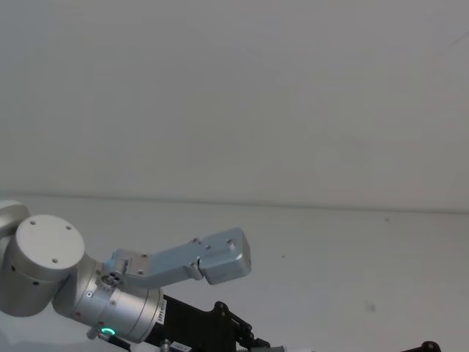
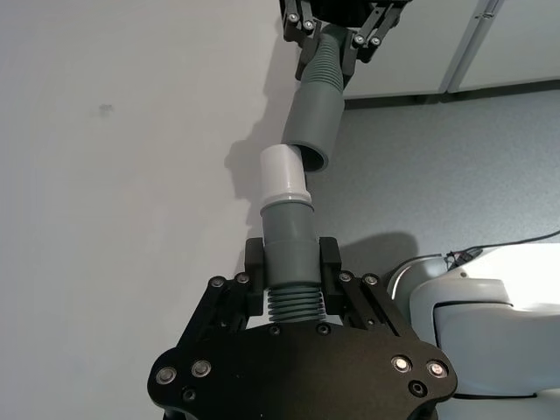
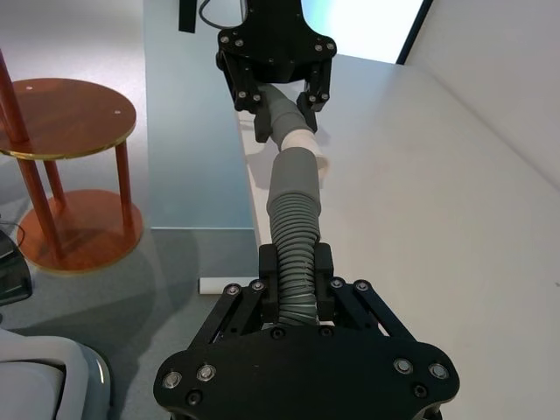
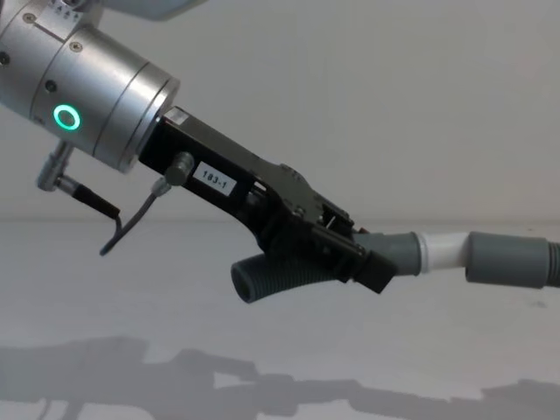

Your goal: Use both hands to pick up one end of the pipe from the table, align the ends, and insert them.

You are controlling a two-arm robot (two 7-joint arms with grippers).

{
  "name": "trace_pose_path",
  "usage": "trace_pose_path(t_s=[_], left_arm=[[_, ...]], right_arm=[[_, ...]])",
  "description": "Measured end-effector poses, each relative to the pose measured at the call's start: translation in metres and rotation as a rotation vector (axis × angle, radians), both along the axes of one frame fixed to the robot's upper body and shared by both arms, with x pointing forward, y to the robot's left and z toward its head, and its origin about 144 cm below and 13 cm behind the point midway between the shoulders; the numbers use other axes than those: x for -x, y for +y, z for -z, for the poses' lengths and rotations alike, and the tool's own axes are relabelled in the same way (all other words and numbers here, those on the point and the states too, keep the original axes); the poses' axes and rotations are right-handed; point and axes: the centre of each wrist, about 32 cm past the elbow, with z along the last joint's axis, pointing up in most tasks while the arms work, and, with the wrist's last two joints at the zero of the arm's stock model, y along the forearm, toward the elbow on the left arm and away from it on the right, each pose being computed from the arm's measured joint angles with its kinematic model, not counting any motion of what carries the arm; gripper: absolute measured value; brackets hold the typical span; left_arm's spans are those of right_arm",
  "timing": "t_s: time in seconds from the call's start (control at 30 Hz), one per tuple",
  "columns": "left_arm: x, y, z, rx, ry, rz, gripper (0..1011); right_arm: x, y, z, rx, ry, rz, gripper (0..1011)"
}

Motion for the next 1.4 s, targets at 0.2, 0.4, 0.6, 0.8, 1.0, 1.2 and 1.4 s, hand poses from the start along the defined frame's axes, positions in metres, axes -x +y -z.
trace_pose_path(t_s=[0.2, 0.4, 0.6, 0.8, 1.0, 1.2, 1.4], left_arm=[[0.0008, 0.0013, -0.0009, -0.006, -0.008, -0.009, 327], [0.0007, 0.0031, -0.0019, -0.013, -0.018, -0.021, 327], [0.0009, 0.0053, -0.0033, -0.018, -0.029, -0.032, 327], [0.0013, 0.0071, -0.0041, -0.019, -0.034, -0.038, 327], [0.002, 0.0081, -0.0048, -0.016, -0.037, -0.038, 327], [0.0028, 0.0086, -0.0051, -0.01, -0.039, -0.033, 327], [0.004, 0.0086, -0.0054, -0.001, -0.037, -0.022, 327]], right_arm=[[-0.0001, 0.0006, 0.0004, -0.001, -0.003, -0.008, 204], [0.0, 0.0009, 0.0009, -0.001, -0.004, -0.017, 204], [0.0003, 0.0013, 0.0014, -0.001, -0.005, -0.024, 204], [0.0008, 0.0019, 0.0018, -0.002, -0.007, -0.031, 204], [0.0011, 0.0023, 0.0019, -0.001, -0.006, -0.033, 204], [0.0015, 0.0028, 0.0018, -0.001, -0.008, -0.026, 204], [0.0021, 0.0041, 0.0016, 0.001, -0.013, -0.008, 204]])
